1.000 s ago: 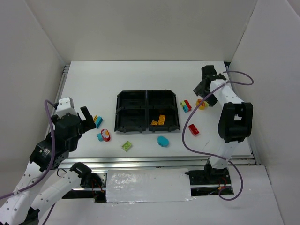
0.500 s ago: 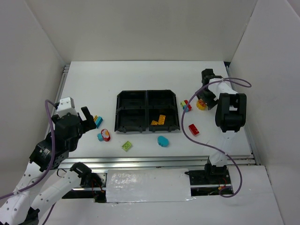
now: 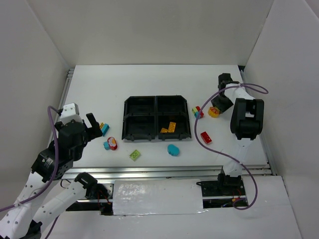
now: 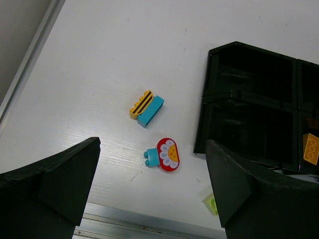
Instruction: Sort the legos into containers by color
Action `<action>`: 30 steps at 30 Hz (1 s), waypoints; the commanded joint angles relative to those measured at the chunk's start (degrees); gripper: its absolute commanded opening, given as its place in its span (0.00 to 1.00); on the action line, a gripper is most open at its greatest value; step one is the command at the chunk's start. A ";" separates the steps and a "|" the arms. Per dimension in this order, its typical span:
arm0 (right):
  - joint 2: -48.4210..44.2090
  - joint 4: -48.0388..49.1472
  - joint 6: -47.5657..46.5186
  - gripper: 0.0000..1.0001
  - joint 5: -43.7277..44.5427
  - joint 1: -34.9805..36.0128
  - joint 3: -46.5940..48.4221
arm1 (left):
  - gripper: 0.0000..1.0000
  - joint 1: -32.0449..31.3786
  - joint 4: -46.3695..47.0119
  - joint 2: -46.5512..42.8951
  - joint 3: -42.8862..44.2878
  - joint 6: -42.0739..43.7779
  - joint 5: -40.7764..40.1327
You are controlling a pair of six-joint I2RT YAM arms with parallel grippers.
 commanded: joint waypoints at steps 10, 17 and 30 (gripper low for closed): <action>-17.85 7.85 -1.73 0.13 -1.95 0.09 -8.09 | 0.99 0.40 2.21 1.15 0.58 1.61 1.41; -35.36 8.03 -1.47 0.14 4.10 10.52 -13.98 | 0.99 0.40 7.62 2.47 2.87 -0.75 18.42; -55.33 3.90 10.74 0.16 19.48 52.37 -18.55 | 1.00 -11.10 57.48 13.19 -11.72 -9.55 54.85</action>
